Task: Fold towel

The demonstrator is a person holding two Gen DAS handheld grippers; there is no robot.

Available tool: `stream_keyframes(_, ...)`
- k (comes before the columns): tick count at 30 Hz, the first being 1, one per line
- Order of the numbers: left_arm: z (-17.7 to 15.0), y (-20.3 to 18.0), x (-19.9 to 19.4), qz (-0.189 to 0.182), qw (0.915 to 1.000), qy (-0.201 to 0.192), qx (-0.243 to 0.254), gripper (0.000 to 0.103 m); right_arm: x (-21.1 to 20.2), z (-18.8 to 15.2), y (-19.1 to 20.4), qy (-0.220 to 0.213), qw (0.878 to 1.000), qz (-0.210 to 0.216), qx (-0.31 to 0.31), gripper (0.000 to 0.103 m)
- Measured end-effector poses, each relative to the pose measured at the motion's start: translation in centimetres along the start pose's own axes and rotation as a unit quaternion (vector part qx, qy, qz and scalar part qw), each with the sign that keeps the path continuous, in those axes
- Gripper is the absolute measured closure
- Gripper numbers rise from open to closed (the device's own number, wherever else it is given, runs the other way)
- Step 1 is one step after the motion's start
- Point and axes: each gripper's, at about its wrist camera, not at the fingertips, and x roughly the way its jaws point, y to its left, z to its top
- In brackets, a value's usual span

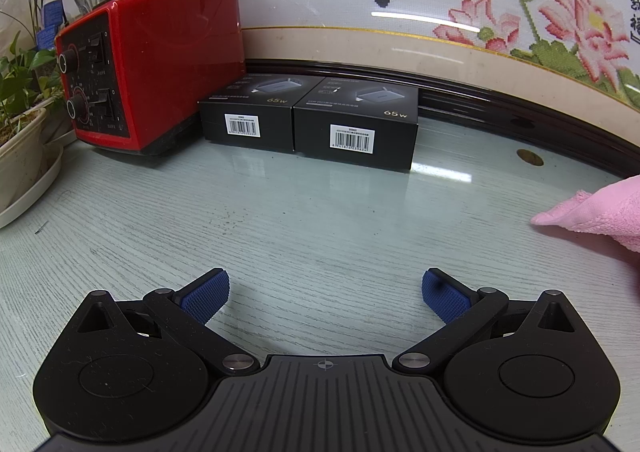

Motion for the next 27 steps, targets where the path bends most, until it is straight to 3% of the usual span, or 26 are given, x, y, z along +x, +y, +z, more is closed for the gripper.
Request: stream_keyframes(27, 0.0, 0.0, 0.0, 0.000, 1.0000, 0.000, 0.000, 0.000, 0.1, 0.2, 1.2, 0.005, 0.999, -0.027, 0.023, 0.000)
